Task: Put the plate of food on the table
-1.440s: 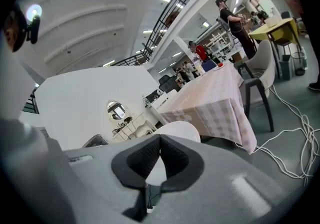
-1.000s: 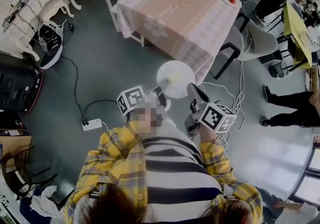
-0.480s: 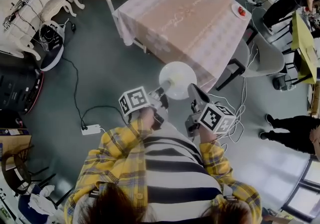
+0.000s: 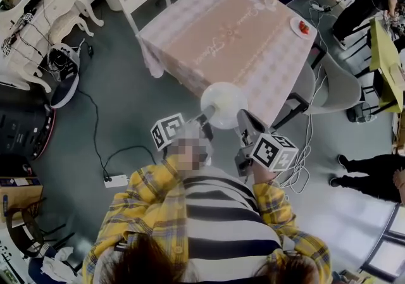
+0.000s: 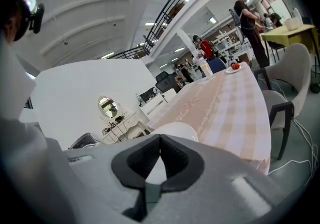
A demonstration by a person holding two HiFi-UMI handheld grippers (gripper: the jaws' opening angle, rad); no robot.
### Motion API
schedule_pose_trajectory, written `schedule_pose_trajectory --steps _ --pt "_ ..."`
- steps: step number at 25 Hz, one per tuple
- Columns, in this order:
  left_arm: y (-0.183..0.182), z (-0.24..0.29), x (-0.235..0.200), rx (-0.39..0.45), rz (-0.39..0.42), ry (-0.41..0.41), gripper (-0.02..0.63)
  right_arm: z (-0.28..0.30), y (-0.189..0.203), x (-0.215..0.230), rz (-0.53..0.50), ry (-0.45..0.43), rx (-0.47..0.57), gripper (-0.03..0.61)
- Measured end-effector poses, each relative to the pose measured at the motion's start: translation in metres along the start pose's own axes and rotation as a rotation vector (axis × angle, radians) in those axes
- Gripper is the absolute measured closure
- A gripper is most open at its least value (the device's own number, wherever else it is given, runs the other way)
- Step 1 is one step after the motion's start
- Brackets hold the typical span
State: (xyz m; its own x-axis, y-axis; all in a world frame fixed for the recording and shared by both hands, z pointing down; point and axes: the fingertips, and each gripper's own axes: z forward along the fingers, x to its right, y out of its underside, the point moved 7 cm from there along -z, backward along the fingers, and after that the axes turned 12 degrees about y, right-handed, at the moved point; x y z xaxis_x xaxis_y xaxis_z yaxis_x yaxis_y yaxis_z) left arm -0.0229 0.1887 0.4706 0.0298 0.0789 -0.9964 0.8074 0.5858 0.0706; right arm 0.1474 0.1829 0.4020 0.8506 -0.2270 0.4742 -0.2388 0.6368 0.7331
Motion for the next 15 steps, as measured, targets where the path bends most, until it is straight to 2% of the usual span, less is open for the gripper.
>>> schedule_pose_trajectory --steps 15 --pt "-0.053 0.070 -0.004 -0.036 0.011 0.023 0.597 0.059 -0.050 0.010 -0.019 0.023 0.051 0.580"
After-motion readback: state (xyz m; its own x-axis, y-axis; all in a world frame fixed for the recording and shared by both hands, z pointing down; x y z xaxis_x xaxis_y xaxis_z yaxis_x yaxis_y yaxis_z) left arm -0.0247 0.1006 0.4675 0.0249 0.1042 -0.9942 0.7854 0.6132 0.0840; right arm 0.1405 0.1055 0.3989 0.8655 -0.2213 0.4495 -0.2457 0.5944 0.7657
